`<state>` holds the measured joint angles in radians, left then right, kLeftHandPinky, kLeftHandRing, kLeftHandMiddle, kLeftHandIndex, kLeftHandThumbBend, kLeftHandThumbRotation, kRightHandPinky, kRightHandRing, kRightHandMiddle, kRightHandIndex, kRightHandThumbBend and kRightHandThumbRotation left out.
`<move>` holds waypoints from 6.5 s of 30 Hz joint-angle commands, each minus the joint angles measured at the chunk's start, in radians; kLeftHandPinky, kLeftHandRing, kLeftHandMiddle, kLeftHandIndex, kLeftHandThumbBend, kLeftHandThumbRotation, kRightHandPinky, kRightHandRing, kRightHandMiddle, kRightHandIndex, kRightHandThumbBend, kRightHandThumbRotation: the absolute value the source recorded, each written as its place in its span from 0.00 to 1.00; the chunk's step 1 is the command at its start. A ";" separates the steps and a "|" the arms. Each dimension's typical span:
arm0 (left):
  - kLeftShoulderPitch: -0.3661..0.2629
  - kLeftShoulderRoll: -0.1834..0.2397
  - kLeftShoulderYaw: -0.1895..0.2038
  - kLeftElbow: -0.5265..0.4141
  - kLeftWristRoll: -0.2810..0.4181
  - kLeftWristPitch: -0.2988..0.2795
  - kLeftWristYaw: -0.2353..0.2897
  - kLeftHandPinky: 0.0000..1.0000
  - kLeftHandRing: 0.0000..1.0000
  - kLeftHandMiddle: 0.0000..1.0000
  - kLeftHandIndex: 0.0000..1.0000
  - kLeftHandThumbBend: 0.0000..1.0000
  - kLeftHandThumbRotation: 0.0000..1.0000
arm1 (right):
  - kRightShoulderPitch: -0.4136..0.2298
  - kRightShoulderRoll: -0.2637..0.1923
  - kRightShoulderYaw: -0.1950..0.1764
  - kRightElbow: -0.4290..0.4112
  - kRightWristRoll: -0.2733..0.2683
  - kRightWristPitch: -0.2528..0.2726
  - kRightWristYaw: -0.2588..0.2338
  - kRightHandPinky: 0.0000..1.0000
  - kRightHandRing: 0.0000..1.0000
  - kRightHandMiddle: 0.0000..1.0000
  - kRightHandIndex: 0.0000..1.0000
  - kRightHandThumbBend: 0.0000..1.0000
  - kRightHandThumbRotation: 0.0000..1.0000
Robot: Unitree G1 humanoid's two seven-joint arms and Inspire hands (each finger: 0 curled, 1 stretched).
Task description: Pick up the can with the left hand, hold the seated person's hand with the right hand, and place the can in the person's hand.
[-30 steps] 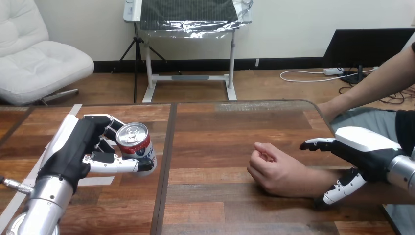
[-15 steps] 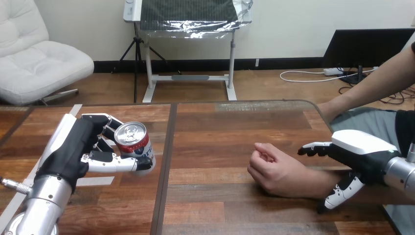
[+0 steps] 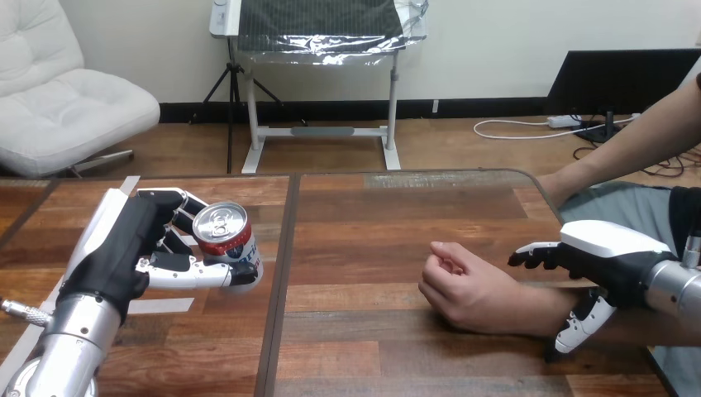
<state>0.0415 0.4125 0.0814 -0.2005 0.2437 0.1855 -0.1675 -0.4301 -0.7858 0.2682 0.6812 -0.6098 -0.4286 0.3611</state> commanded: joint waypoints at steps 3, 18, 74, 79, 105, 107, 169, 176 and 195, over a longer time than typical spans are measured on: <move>-0.043 0.005 0.023 -0.051 -0.003 -0.022 0.017 0.24 0.30 0.36 0.42 0.66 0.00 | 0.005 0.023 0.029 -0.012 -0.008 0.032 0.005 0.64 0.82 0.83 0.84 1.00 0.17; -0.046 0.003 0.023 -0.057 -0.004 -0.007 0.014 0.24 0.30 0.37 0.43 0.65 0.00 | -0.003 0.029 0.063 -0.002 -0.017 0.054 0.017 0.63 0.82 0.81 0.81 1.00 0.15; -0.055 0.015 0.020 -0.046 -0.003 -0.027 0.004 0.25 0.30 0.36 0.42 0.65 0.00 | -0.021 0.092 0.169 0.095 -0.115 0.038 -0.162 0.30 0.38 0.46 0.52 0.88 0.07; -0.057 0.017 0.014 -0.031 0.004 -0.041 0.010 0.25 0.30 0.36 0.42 0.65 0.00 | -0.017 0.101 0.165 0.110 -0.113 0.023 -0.211 0.22 0.30 0.40 0.47 0.86 0.03; -0.106 0.003 -0.018 0.053 0.011 -0.050 0.009 0.26 0.31 0.37 0.43 0.67 0.00 | -0.031 0.109 0.156 0.163 -0.108 -0.078 -0.360 0.17 0.23 0.32 0.36 0.71 0.20; -0.112 -0.003 -0.019 0.055 0.006 -0.038 0.006 0.27 0.32 0.38 0.43 0.67 0.00 | -0.034 0.112 0.152 0.167 -0.103 -0.072 -0.353 0.17 0.23 0.32 0.36 0.69 0.23; -0.528 -0.139 -0.159 0.638 0.042 -0.257 0.101 0.28 0.32 0.37 0.42 0.67 0.00 | -0.106 0.175 0.085 0.048 0.043 -0.007 -0.210 0.34 0.38 0.42 0.43 0.66 0.29; -0.560 -0.160 -0.174 0.681 0.050 -0.265 0.111 0.28 0.32 0.37 0.42 0.68 0.00 | -0.105 0.185 0.083 0.033 0.050 -0.005 -0.205 0.33 0.37 0.41 0.42 0.67 0.30; -0.624 -0.229 -0.213 0.785 0.042 -0.299 0.112 0.27 0.32 0.38 0.42 0.69 0.00 | -0.105 0.205 0.076 0.001 0.074 0.007 -0.195 0.29 0.34 0.39 0.41 0.67 0.31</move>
<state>-0.4722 0.2054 -0.1237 0.5690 0.2919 -0.0641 -0.0699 -0.5121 -0.6196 0.3794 0.6827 -0.5787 -0.4417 0.1629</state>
